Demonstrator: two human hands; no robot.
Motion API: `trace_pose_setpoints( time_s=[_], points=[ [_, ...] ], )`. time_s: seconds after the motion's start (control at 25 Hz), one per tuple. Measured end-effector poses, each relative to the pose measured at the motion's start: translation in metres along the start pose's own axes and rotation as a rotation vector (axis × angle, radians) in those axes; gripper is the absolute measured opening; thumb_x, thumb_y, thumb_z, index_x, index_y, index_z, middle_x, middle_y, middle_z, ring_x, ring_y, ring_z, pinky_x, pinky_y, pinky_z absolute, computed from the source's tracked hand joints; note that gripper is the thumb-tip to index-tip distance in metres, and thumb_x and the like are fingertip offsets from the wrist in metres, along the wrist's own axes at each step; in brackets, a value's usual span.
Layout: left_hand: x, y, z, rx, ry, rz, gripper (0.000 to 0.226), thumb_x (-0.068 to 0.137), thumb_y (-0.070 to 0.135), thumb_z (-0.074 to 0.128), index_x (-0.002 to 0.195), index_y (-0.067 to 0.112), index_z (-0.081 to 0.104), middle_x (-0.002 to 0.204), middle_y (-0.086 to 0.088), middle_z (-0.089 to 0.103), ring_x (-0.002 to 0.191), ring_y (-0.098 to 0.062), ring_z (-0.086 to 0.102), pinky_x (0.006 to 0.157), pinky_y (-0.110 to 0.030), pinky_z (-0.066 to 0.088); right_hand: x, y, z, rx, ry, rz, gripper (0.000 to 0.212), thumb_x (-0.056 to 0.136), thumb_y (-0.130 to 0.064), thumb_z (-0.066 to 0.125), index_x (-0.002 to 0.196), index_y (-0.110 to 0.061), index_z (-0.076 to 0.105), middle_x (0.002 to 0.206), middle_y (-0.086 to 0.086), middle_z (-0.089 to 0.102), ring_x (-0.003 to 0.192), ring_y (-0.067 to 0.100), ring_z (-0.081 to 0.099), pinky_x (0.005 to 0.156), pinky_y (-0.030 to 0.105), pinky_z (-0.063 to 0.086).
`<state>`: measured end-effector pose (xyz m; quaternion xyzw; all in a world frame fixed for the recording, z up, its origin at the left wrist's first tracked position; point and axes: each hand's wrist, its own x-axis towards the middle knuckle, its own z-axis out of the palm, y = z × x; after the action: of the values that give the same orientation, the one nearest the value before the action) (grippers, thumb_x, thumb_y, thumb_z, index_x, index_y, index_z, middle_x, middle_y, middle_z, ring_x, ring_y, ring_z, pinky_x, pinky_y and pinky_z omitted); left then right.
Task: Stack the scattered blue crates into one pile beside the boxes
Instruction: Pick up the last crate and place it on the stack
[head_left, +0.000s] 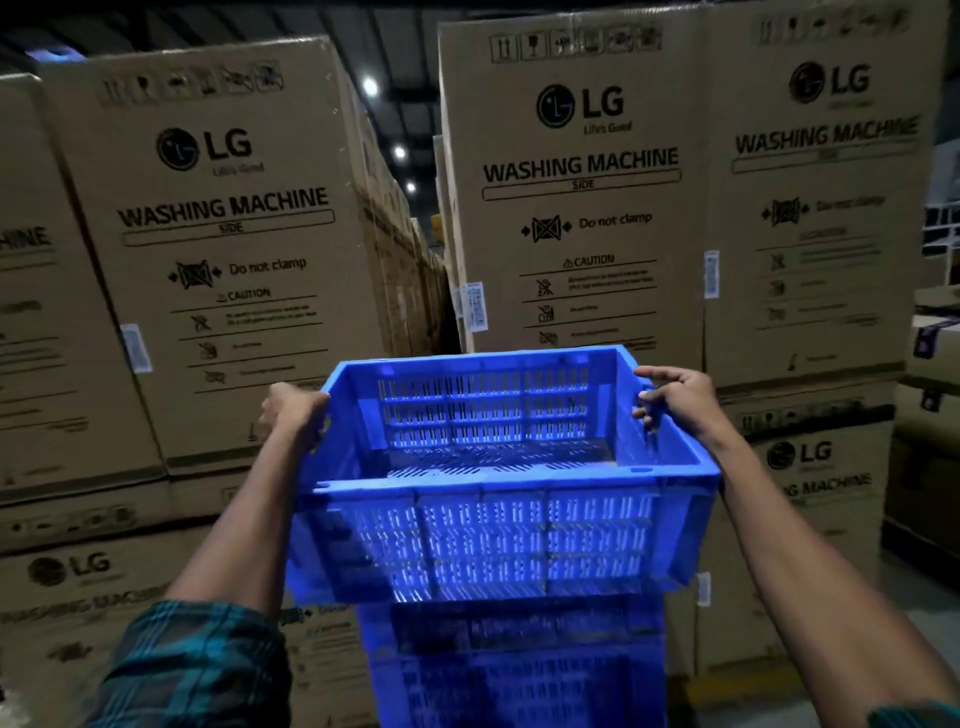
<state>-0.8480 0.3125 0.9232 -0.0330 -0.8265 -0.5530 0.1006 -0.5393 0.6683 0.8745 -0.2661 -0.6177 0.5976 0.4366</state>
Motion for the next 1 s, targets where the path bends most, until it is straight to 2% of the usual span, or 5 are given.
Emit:
trace_pose_setpoints(
  time_s=[0.2,0.36,0.52,0.68,1.0],
  points=[
    [0.014,-0.017,0.038,0.05,-0.055,-0.079,0.015,0.071,0.009,0.066,0.076,-0.004,0.072,0.057,-0.018,0.07,0.05,-0.028,0.069,0.051,-0.052,0.06,0.029,0.022,0.014,-0.069,-0.036,0.042,0.041,0.086,0.023,0.043,0.117,0.005,0.063,0.076,0.02,0.055,0.035,0.02,0.057,0.034,0.022,0.042],
    [0.023,-0.008,0.059,0.056,-0.142,-0.053,0.03,0.082,0.018,0.073,0.093,-0.01,0.065,0.086,-0.02,0.068,0.058,-0.031,0.067,0.04,-0.02,0.05,0.064,0.033,0.014,-0.08,-0.029,0.083,0.042,0.086,0.02,0.038,0.109,0.001,0.068,0.088,0.023,0.058,0.042,0.026,0.057,0.039,0.025,0.044],
    [0.05,-0.003,0.089,0.032,-0.127,-0.063,0.033,0.07,0.019,0.078,0.085,-0.007,0.065,0.085,-0.025,0.071,0.062,-0.034,0.072,0.059,-0.05,0.061,0.098,0.033,0.016,-0.104,-0.039,0.092,0.042,0.085,0.021,0.038,0.103,-0.001,0.068,0.077,0.019,0.056,0.048,0.028,0.055,0.038,0.026,0.042],
    [0.064,0.002,0.116,0.039,-0.09,-0.098,0.03,0.077,0.018,0.08,0.085,-0.008,0.066,0.088,-0.025,0.07,0.058,-0.033,0.07,0.052,-0.049,0.06,0.128,0.044,0.021,-0.105,-0.04,0.12,0.043,0.083,0.02,0.038,0.103,0.0,0.069,0.075,0.02,0.057,0.044,0.027,0.053,0.04,0.026,0.044],
    [0.101,-0.003,0.146,0.086,-0.153,0.054,0.033,0.085,0.033,0.072,0.105,0.007,0.076,0.104,-0.017,0.074,0.095,-0.031,0.067,0.091,-0.038,0.054,0.166,0.055,0.035,-0.091,-0.024,0.132,0.041,0.082,0.019,0.038,0.095,-0.003,0.071,0.064,0.015,0.055,0.036,0.022,0.05,0.038,0.022,0.042]
  ],
)
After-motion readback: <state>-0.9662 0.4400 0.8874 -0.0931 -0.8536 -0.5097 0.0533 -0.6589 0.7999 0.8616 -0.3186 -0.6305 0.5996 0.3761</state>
